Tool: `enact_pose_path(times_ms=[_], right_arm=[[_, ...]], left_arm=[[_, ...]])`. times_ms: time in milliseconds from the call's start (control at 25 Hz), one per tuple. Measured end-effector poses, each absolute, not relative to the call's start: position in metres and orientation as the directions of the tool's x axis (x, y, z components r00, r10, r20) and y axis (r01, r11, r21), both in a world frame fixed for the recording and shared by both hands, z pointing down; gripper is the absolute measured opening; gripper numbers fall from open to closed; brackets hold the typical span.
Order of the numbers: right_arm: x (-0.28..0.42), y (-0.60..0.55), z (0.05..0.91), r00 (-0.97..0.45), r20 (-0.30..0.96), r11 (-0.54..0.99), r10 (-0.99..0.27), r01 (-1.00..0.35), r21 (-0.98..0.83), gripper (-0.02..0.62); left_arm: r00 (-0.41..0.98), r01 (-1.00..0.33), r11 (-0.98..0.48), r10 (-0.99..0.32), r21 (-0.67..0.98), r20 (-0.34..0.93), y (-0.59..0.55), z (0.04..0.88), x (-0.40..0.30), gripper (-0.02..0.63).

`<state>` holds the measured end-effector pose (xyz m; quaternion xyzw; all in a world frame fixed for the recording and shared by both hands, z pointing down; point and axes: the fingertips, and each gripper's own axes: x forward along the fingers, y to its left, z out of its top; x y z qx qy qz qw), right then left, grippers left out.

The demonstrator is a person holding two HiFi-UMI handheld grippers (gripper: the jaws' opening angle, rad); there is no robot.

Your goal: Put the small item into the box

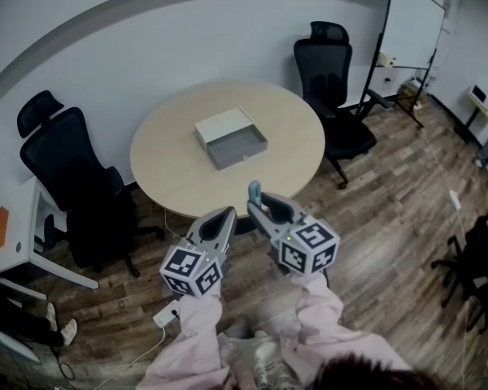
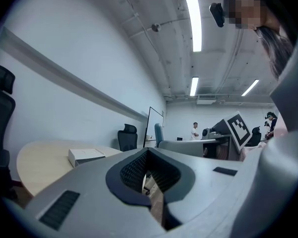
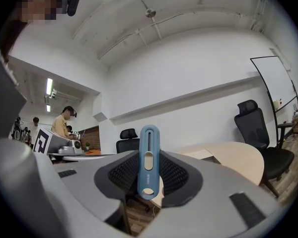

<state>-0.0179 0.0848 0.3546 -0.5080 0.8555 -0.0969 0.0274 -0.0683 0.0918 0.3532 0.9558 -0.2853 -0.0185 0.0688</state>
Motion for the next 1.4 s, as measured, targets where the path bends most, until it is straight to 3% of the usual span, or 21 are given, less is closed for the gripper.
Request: enact_pose_path(times_ms=[1400], right_arm=[[-0.035, -0.020, 0.369, -0.413, 0.079, 0.388, -0.907, -0.895, -0.221, 0.126]], left_arm=[[0.881, -0.470, -0.869, -0.473, 0.158, 0.021, -0.025, 0.363, -0.090, 0.009]])
